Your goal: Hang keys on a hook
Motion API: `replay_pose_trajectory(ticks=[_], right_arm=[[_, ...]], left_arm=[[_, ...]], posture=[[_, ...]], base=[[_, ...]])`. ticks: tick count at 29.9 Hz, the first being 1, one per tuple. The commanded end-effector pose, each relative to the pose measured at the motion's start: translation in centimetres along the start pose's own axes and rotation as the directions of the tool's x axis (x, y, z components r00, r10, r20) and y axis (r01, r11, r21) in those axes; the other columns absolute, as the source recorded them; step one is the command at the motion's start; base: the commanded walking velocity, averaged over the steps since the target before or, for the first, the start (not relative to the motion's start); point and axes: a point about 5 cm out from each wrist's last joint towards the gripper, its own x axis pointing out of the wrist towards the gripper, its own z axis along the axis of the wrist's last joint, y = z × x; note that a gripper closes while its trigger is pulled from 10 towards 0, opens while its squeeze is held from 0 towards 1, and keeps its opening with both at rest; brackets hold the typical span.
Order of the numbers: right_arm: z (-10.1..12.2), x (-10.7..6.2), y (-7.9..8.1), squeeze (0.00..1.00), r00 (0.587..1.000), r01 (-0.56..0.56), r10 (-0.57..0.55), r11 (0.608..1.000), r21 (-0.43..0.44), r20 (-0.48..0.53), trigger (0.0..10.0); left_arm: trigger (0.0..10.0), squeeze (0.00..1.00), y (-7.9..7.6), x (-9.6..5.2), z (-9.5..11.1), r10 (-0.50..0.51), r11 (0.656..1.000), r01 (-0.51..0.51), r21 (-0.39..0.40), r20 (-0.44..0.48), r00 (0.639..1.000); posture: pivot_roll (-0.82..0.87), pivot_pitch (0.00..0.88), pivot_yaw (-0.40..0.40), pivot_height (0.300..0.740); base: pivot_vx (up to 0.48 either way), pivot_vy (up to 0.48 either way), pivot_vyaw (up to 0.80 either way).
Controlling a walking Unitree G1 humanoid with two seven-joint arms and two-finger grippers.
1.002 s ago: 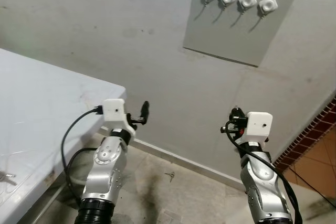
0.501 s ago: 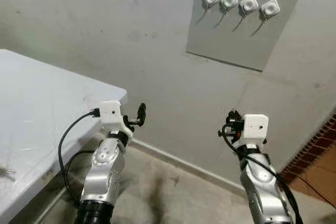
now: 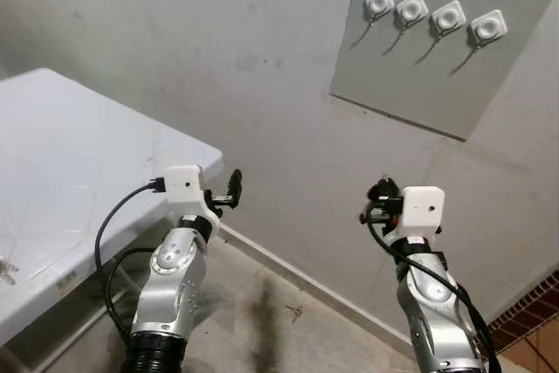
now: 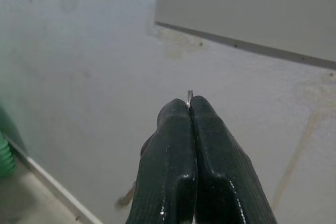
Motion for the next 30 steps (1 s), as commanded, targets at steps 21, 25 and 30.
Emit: replay_pose_trajectory(ticks=[21, 25, 30], right_arm=[[0.1, -0.16, -0.64, 0.0, 1.0, 0.004, -0.004, 1.0, -0.018, 0.007, 10.0], [0.06, -0.32, -0.54, 0.0, 1.0, -0.003, 0.003, 1.0, -0.02, 0.008, 10.0], [0.08, -0.47, -0.46, 0.0, 1.0, -0.005, 0.005, 1.0, -0.017, 0.007, 10.0]], left_arm=[[10.0, 0.0, -1.47, 0.48, 0.51, -0.098, 0.994, 0.097, 0.052, 0.001, 0.995], [10.0, 0.0, -1.65, 0.48, 0.28, -0.122, 0.99, 0.123, 0.063, -0.014, 0.992], [10.0, 0.0, -1.87, 0.37, 0.3, -0.142, 0.987, 0.143, 0.068, -0.011, 0.99]], posture=[[0.08, 0.0, -0.08, 0.74], [0.08, 0.004, -0.08, 0.74], [0.07, 0.015, -0.082, 0.74]], base=[[0.205, 0.0, 0.0], [0.0, 0.0, 0.0], [0.156, 0.0, 0.0]])
